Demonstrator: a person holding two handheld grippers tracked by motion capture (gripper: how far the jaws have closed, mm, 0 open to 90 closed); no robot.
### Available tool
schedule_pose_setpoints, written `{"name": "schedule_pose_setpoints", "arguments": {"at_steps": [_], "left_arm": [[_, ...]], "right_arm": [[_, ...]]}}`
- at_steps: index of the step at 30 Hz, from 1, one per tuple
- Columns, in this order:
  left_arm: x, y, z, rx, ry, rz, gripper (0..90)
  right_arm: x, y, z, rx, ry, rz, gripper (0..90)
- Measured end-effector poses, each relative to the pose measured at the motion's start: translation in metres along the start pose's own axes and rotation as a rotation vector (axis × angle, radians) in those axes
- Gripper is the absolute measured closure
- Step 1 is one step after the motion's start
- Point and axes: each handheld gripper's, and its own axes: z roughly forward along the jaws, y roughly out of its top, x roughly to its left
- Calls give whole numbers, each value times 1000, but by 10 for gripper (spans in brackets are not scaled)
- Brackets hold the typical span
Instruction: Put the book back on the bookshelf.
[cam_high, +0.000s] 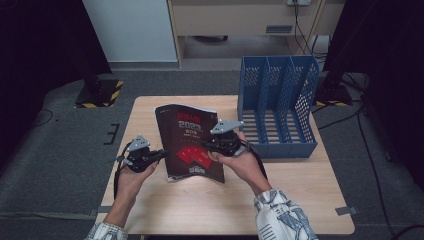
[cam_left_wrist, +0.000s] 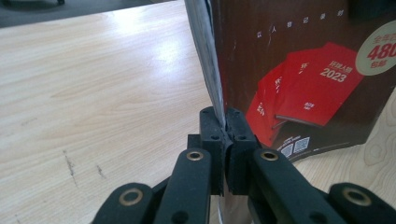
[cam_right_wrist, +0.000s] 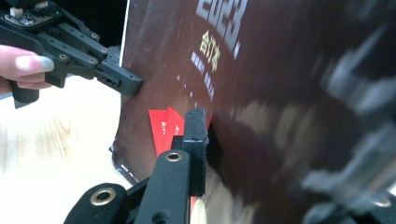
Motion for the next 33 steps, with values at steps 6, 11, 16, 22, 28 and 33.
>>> {"name": "schedule_pose_setpoints", "arguments": {"at_steps": [6, 11, 16, 22, 28, 33], "left_arm": [[-3, 8, -3, 12, 14, 38, 877], [-5, 10, -4, 11, 15, 53, 877], [-7, 10, -6, 12, 12, 69, 876], [-9, 10, -6, 4, 9, 68, 876], [-11, 9, -7, -5, 2, 78, 876], [-12, 9, -7, -6, -7, 81, 876]], "right_arm": [[-6, 12, -11, -19, 0, 0, 760], [-8, 19, -18, -39, 12, -5, 740], [-10, 27, -25, -59, 21, -16, 722], [-9, 39, -32, -78, 38, -33, 714], [-10, 43, -36, -86, 64, -40, 729], [-10, 45, -35, -83, 62, -37, 749]]}}
